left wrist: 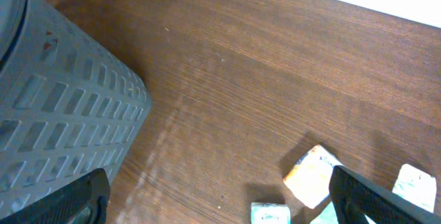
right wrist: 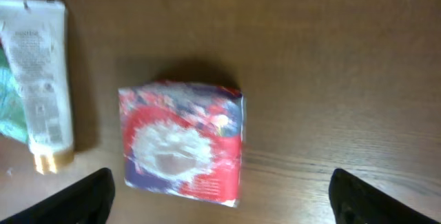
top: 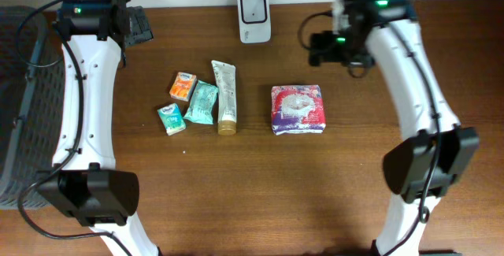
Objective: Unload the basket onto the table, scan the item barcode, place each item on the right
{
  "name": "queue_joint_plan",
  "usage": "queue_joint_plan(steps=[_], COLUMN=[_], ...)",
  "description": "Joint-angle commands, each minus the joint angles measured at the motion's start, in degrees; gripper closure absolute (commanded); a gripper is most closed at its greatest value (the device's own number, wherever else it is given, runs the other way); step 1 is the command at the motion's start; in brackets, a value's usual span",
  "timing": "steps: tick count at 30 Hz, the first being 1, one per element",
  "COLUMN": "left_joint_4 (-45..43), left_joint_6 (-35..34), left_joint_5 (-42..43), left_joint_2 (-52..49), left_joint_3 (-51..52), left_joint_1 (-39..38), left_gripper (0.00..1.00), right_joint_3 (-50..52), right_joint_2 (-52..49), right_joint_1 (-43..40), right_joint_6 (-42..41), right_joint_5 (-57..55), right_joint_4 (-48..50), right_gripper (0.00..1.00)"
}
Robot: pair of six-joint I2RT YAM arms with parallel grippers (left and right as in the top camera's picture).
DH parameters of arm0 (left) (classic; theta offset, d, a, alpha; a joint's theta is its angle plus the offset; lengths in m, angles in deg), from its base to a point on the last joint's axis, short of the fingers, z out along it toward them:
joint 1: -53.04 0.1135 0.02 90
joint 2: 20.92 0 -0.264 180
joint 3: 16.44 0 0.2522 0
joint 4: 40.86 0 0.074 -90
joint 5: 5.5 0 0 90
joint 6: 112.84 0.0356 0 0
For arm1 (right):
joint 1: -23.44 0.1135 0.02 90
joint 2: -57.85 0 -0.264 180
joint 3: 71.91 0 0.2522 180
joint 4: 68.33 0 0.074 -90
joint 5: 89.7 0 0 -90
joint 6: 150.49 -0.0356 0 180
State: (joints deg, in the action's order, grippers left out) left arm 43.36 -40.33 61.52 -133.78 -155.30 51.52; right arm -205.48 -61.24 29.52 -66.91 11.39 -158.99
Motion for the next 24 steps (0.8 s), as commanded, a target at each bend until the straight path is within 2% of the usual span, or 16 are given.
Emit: queue_joint_plan(steps=[1, 3, 6, 7, 8, 9, 11, 12, 13, 14, 16, 17, 19, 21, 22, 24], left_joint_4=[-0.11, -0.11, -0.09, -0.11, -0.09, -0.11, -0.11, -0.11, -0.11, -0.11, -0.11, -0.11, -0.11, -0.11, -0.11, -0.11], left_joint_6=[0.66, 0.66, 0.66, 0.66, 0.66, 0.66, 0.66, 0.66, 0.66, 0.66, 0.66, 0.66, 0.66, 0.66, 0.66, 0.66], left_joint_5=[-0.59, -0.59, -0.59, -0.59, -0.59, -0.59, -0.59, -0.59, -0.59, -0.59, -0.59, -0.59, -0.59, -0.59, -0.59, -0.59], left_joint_2=[0.04, 0.04, 0.04, 0.04, 0.04, 0.04, 0.04, 0.04, 0.04, 0.04, 0.04, 0.04, 0.04, 0.04, 0.04, 0.04], left_joint_3=[-0.52, -0.52, -0.52, -0.52, -0.52, -0.52, -0.52, -0.52, -0.52, -0.52, -0.52, -0.52, -0.52, -0.52, -0.52, -0.52], left_joint_1=[0.2, 0.2, 0.2, 0.2, 0.2, 0.2, 0.2, 0.2, 0.2, 0.2, 0.2, 0.2, 0.2, 0.2, 0.2, 0.2], left_gripper=[0.01, 0.01, 0.01, 0.01, 0.01, 0.01, 0.01, 0.01, 0.01, 0.01, 0.01, 0.01, 0.01, 0.01, 0.01, 0.01], right_joint_3=[14.58, 24.81, 37.59, 40.61, 41.66, 41.44, 37.29, 34.67, 26.73, 23.41, 22.01, 22.01, 22.01, 21.97, 21.97, 21.66], right_joint_2=[-0.35, -0.35, -0.35, -0.35, -0.35, -0.33, -0.31, -0.31, -0.31, -0.31, -0.33, -0.35, -0.63, -3.06, -5.66, -10.32], right_joint_1=[-7.32, -7.65, -6.29, -5.7, -5.07, -4.52, -4.66, -4.66, -4.35, -4.07, -2.6, -1.64, 0.79, 3.69, 5.14, 6.91], right_joint_6=[11.15, 10.6, 5.88, 5.9, 5.79, 2.34, -3.98, -6.95, -13.25, -18.56, -29.16, -32.94, -35.93, -38.47, -42.8, -45.99], right_joint_5=[22.14, 26.53, 26.75, 28.06, 29.81, 31.63, 38.73, 38.88, 38.82, 37.13, 30.71, 24.83, 14.4, 9.29, 5.31, 1.46], right_joint_4=[5.66, 15.1, 28.96, 32.35, 33.75, 35.45, 39.63, 40.48, 44.48, 50.38, 67.14, 71.65, 77.35, 85.64, 90.25, 94.36], right_gripper=[0.11, 0.11, 0.13, 0.23, 0.8, 0.96, 0.96, 0.96, 0.96, 0.96, 0.96, 0.96, 0.96, 0.96, 0.96, 0.96])
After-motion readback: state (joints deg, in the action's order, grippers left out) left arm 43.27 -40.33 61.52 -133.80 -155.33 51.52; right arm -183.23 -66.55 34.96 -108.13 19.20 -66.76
